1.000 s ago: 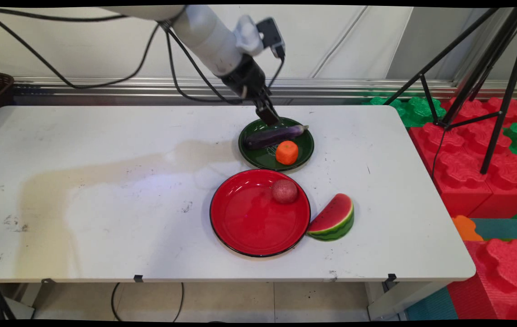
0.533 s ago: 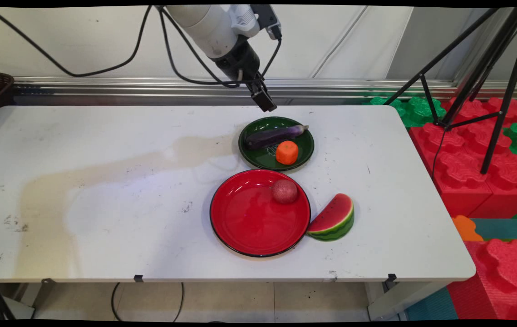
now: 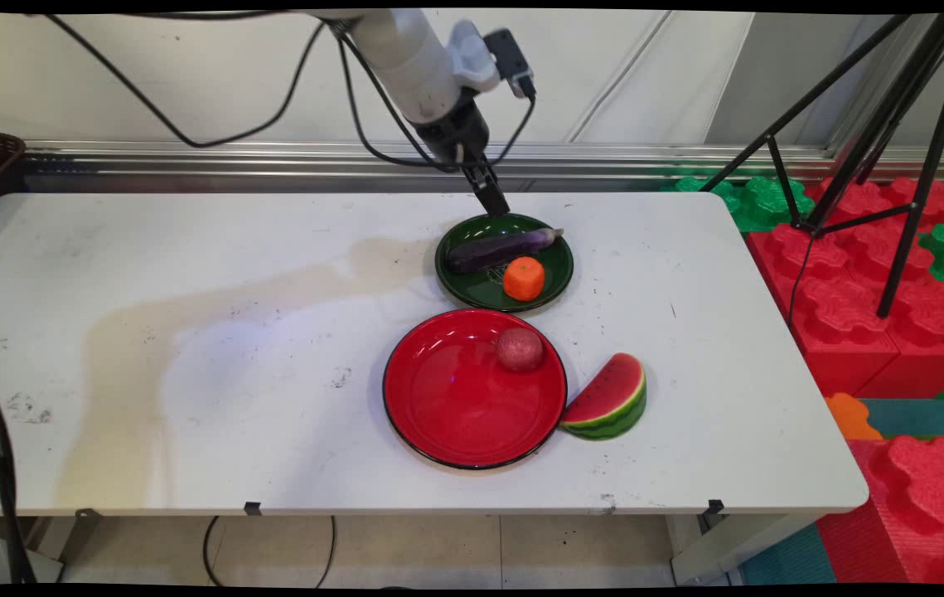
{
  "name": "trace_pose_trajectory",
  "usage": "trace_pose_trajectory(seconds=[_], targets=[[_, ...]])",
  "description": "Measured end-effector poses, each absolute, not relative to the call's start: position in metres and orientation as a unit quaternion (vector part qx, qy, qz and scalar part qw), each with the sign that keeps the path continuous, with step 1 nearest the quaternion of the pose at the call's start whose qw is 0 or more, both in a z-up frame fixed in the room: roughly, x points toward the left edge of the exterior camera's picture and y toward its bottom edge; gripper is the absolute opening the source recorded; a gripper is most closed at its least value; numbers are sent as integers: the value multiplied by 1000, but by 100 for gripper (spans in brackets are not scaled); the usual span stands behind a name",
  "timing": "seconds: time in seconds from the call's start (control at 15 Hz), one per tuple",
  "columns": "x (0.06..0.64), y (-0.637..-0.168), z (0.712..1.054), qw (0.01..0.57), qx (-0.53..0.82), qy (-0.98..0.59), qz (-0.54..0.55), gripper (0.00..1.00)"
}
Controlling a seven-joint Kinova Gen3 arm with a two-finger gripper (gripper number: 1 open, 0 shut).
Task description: Pick up the eggplant from the green plate
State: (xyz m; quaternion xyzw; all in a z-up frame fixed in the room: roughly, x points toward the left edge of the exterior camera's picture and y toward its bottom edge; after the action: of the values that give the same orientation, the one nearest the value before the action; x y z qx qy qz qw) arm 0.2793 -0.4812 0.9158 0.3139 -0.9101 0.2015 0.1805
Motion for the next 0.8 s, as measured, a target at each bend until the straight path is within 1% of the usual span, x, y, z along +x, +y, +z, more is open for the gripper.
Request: trace_pose_trajectory(seconds=[0.6,0.8], targets=[[268,-526,849,156,318,-919,173,100],[267,-537,833,155,321,-919,166,100]])
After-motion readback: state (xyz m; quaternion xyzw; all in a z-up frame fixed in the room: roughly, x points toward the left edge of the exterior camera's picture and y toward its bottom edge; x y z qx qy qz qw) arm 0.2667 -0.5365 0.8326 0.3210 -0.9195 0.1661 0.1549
